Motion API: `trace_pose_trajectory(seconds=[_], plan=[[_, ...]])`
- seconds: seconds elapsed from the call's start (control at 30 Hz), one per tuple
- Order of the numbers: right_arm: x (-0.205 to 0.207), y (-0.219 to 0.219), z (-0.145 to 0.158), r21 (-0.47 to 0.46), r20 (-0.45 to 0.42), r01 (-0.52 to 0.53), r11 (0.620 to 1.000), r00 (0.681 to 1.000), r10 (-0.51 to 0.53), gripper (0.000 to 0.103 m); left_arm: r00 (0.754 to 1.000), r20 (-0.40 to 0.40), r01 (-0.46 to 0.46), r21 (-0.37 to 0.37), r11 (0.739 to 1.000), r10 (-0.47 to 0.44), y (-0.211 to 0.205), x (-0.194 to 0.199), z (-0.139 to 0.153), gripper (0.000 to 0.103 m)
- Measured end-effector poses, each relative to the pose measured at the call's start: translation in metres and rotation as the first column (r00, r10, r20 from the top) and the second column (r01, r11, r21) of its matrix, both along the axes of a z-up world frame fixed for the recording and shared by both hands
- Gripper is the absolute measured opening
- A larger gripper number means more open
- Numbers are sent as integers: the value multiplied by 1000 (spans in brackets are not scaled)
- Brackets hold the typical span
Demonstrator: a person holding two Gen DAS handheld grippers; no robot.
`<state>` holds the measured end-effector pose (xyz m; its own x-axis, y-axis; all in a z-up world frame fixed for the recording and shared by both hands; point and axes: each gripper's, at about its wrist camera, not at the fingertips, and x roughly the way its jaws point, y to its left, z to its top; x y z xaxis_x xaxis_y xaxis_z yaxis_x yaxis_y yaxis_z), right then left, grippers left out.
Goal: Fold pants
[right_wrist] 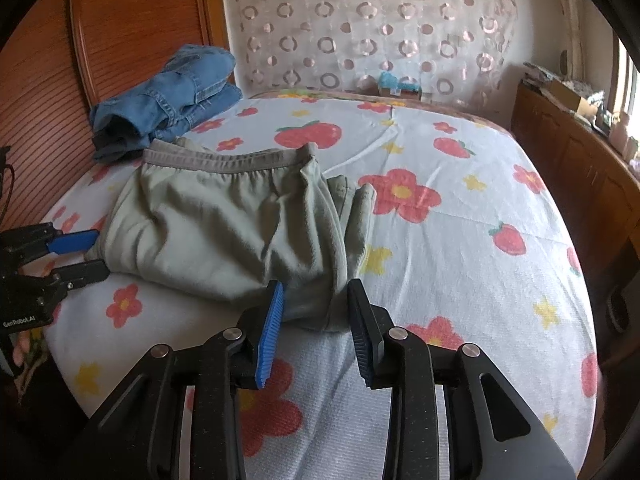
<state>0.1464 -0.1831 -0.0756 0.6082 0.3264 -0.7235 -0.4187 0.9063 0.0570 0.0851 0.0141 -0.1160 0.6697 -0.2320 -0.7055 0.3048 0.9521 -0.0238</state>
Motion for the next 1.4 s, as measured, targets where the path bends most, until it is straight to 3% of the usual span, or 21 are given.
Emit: trace_pose_trajectory(seconds=[0.23, 0.37, 0.57, 0.63, 0.67, 0.7, 0.83, 1.03, 1.4], plan=[[-2, 1, 0, -10, 15, 10, 1000, 1000, -10, 32, 1000, -17, -6, 0, 1000, 6, -2, 5, 1, 45], [-2, 1, -1, -8, 14, 10, 1000, 1000, -10, 32, 1000, -24, -3, -46, 999, 2, 4, 9, 2, 43], [0, -2, -1, 18, 0, 16, 1000, 1000, -16, 32, 999, -36, -6, -75, 997, 4, 8, 12, 2, 26], [1, -3, -1, 28, 0, 22, 999, 1000, -22, 31, 999, -36, -25, -109, 994, 21, 11, 11, 5, 15], [1, -4, -1, 29, 0, 26, 999, 1000, -26, 25, 999, -34, -30, -123, 992, 26, 13, 10, 7, 11], [1, -5, -1, 34, 4, 32, 999, 999, -32, 5, 999, -25, -32, -121, 992, 29, 13, 9, 9, 8], [4, -15, 4, 126, -37, 37, 991, 999, -32, 2, 999, -1, -33, -117, 993, 33, 16, 4, 16, 7], [-19, -17, 33, 96, 56, 16, 995, 998, -21, 1, 999, 13, -38, -151, 988, 40, 29, -10, 29, 6], [-53, -15, 31, 100, 5, -38, 994, 999, 38, 1, 1000, -11, -5, -142, 990, 3, 28, -41, 34, 9]])
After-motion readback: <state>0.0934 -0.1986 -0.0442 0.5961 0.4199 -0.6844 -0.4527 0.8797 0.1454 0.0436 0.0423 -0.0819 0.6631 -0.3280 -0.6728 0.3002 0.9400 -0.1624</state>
